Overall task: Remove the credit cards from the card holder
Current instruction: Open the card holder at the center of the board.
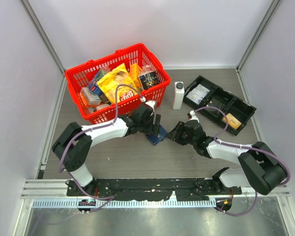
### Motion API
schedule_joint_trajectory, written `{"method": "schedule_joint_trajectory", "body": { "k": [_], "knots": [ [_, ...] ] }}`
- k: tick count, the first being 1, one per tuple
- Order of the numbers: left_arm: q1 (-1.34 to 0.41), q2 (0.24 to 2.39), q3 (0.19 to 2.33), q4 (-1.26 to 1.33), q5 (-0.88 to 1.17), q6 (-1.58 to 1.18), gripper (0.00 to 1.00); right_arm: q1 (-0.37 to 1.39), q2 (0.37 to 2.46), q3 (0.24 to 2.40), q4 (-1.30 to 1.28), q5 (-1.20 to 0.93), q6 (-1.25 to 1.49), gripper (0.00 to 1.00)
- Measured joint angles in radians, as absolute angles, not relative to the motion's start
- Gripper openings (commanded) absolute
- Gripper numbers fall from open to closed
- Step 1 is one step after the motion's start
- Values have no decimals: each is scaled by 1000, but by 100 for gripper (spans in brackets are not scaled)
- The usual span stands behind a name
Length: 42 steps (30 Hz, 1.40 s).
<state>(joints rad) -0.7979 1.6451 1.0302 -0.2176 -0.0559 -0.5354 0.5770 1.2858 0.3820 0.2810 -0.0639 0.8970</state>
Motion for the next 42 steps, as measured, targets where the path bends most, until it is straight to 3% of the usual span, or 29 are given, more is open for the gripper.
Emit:
{"method": "schedule_joint_trajectory", "body": {
  "k": [9,14,27,36,42],
  "knots": [
    [-801,1730,1062,-189,-66,-514,61,577,1412,385,388,-84,915,41],
    [-801,1731,1056,-175,-38,-540,57,571,1463,423,404,-112,885,40],
    [-839,1631,857,-12,66,-768,62,499,1546,589,256,-207,654,38],
    [-845,1515,830,-107,-153,-863,62,497,1470,591,158,-237,602,41],
    [-844,1544,840,-117,-200,-886,57,527,1355,594,94,-207,595,40]
  ]
}}
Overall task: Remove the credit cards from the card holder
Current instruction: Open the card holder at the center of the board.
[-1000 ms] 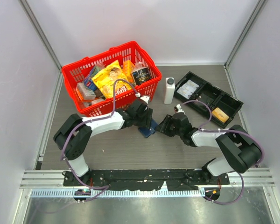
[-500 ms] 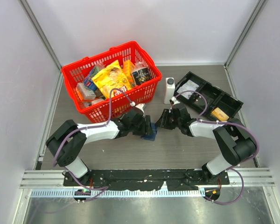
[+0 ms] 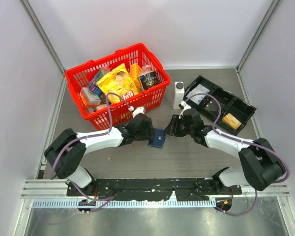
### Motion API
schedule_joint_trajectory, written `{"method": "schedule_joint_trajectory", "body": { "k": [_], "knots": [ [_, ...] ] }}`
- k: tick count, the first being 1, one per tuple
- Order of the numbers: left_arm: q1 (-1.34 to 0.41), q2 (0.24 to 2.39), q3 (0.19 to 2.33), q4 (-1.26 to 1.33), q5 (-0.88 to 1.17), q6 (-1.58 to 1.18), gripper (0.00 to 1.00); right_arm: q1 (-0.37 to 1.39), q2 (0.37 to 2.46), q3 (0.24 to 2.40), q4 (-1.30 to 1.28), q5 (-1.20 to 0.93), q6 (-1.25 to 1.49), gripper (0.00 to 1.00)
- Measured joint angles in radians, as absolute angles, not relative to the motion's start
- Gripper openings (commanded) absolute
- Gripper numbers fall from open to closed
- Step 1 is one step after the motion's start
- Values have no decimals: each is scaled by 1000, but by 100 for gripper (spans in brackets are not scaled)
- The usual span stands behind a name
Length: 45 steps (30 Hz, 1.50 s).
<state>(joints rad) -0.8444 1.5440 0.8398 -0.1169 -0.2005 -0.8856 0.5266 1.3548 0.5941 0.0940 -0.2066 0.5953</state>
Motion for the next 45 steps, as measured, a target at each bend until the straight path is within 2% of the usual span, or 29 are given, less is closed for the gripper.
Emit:
{"method": "schedule_joint_trajectory", "body": {
  "k": [13,17,23,30,39,45],
  "knots": [
    [-879,1650,862,-103,-171,-989,39,619,1372,627,-3,-171,570,39],
    [-902,1656,839,-73,-153,-1044,39,640,1394,653,-38,-146,550,40],
    [-918,1616,787,-42,-159,-1117,46,674,1407,694,-111,-86,506,44],
    [-919,1581,755,-50,-224,-1152,48,712,1438,759,-161,-18,461,44],
    [-919,1620,790,-39,-241,-1155,47,756,1557,824,-190,56,438,45],
    [-919,1634,790,-14,-236,-1175,41,793,1591,855,-214,131,435,45]
  ]
}}
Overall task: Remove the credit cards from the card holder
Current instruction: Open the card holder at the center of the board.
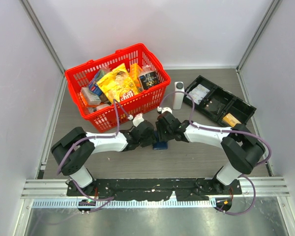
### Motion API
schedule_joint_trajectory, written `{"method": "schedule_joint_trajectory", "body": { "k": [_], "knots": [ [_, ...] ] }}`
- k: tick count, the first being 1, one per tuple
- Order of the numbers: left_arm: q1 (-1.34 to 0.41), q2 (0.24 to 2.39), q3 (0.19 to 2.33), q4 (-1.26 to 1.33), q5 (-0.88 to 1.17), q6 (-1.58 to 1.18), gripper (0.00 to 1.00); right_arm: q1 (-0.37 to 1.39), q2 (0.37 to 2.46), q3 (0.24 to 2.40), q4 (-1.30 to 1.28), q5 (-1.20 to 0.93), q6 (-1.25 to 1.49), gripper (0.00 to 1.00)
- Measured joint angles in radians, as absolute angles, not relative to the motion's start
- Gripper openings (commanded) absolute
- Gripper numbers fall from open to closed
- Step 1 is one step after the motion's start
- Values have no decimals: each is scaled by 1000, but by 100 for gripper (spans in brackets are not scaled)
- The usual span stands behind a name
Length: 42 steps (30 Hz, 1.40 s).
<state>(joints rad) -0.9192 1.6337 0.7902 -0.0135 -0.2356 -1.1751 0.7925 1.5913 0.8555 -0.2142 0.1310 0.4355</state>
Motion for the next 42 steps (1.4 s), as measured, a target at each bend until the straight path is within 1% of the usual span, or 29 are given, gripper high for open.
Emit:
{"method": "schedule_joint_trajectory", "body": {
  "k": [2,4,6,8,11,14,19,21,22,23,24,27,29,42],
  "knots": [
    [-921,1640,790,-3,-235,-1179,34,804,1596,862,-223,155,435,44],
    [-924,1648,790,8,-235,-1183,23,812,1597,864,-226,172,435,44],
    [-926,1652,791,8,-236,-1189,9,817,1597,865,-232,187,435,44],
    [-926,1652,791,10,-236,-1197,0,820,1596,866,-240,204,435,44],
    [-929,1652,794,14,-235,-1205,0,823,1588,866,-257,221,435,44],
    [-933,1652,794,15,-233,-1210,0,825,1581,866,-278,233,436,38],
    [-937,1652,794,15,-224,-1225,0,834,1577,866,-295,251,436,32],
    [-937,1652,794,15,-224,-1227,0,837,1577,866,-296,258,439,27],
    [-937,1652,794,15,-223,-1228,0,838,1577,866,-296,260,442,22],
    [-937,1652,794,16,-223,-1229,0,838,1577,866,-297,263,444,20],
    [-937,1652,794,17,-223,-1229,0,840,1577,866,-297,268,449,16],
    [-940,1652,794,20,-220,-1231,0,847,1577,866,-302,290,461,9],
    [-942,1652,793,24,-219,-1232,0,852,1575,866,-308,313,472,1],
    [-951,1624,790,27,-207,-1231,0,828,1486,817,-354,357,510,1]
  ]
}}
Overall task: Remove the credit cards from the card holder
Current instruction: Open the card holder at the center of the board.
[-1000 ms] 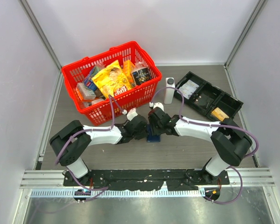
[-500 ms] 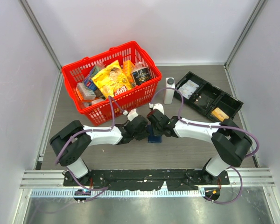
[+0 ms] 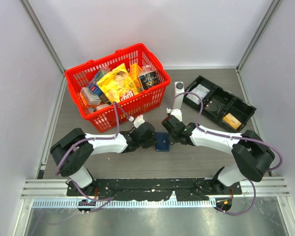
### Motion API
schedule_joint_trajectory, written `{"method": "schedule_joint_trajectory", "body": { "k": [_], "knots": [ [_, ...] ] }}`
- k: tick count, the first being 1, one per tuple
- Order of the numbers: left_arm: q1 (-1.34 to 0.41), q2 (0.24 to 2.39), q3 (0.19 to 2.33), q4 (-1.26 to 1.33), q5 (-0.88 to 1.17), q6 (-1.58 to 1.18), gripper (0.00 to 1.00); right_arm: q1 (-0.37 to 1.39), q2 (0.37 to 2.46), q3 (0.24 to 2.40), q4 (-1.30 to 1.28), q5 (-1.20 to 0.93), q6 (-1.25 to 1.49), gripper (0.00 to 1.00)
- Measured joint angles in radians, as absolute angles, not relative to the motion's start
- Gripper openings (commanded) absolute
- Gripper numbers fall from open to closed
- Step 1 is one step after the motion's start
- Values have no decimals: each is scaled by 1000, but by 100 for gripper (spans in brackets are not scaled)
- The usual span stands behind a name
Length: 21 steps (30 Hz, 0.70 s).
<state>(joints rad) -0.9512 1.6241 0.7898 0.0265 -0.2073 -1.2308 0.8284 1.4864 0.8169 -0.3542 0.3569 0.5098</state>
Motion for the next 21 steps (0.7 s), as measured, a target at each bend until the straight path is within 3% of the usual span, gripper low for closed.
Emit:
{"method": "schedule_joint_trajectory", "body": {
  "k": [8,10,11,12,14,16,21],
  "knots": [
    [-942,1609,775,-39,-242,-1219,0,701,1452,737,-480,401,493,2],
    [-942,1608,775,-43,-244,-1215,0,699,1416,723,-476,367,492,27],
    [-942,1608,775,-43,-244,-1213,0,700,1387,715,-466,342,494,32],
    [-942,1608,775,-44,-244,-1210,0,700,1361,710,-453,321,497,47],
    [-942,1608,776,-46,-245,-1202,0,700,1305,695,-410,270,502,60],
    [-942,1607,779,-53,-248,-1195,0,700,1260,680,-362,224,502,68],
    [-942,1607,782,-62,-253,-1192,0,700,1247,673,-268,122,505,75]
  ]
}}
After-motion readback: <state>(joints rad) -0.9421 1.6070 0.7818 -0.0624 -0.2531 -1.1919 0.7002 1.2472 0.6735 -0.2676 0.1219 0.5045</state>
